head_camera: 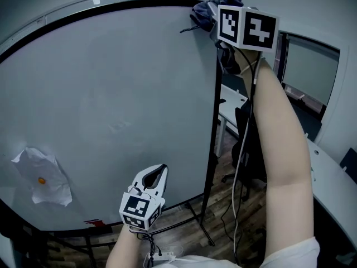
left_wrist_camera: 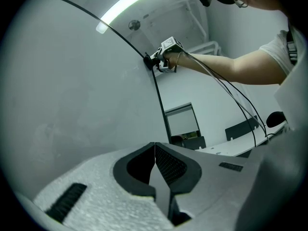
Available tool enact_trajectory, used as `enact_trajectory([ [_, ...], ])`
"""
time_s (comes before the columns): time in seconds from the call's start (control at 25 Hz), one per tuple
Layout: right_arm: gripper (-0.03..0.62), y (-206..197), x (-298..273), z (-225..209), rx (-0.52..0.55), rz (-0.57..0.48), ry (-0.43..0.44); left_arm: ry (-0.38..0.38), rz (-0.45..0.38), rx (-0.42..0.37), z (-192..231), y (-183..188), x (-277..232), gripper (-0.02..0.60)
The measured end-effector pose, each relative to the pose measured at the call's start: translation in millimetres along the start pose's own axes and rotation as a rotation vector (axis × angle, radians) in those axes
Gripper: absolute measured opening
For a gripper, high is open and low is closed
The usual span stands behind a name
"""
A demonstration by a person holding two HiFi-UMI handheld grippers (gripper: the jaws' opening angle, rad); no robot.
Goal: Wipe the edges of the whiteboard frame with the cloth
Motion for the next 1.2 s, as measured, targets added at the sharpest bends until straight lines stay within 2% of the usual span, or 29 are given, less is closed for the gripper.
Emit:
enact_trajectory([
  [0.24, 0.077, -10.5, 1.4, -18.7, 0.005, 0.04, 0.001, 0.011, -0.02, -0.015, -16.8, 1.2, -5.0, 0.018],
  [0.36, 0.077, -20.3, 4.4, -19.4, 0.022, 0.07, -0.032, -0.005, -0.016, -0.014, -23.0, 1.7, -8.4, 0.018],
  [0.52, 0.077, -35.6, 8.5, -22.2, 0.01, 0.088, -0.02, -0.022, -0.008, -0.014, -34.0, -3.4, -12.1, 0.018],
  [0.84, 0.077, -75.2, 18.7, -15.3, 0.055, 0.153, -0.02, -0.04, -0.008, 0.058, -40.1, -14.2, -15.4, 0.018],
  [1.2, 0.077, -117.7, 28.4, -5.1, 0.047, 0.209, -0.023, -0.062, 0.01, 0.062, -52.3, -24.1, -18.7, 0.018],
])
Point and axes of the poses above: the fingertips, and each gripper's own axes: x backward along the fingers, z to its left, y out of its top, the point moved 5 cm from there along x, backward along the fingers, and after that the axes turned 14 degrees about z, right-handed, at the moved point
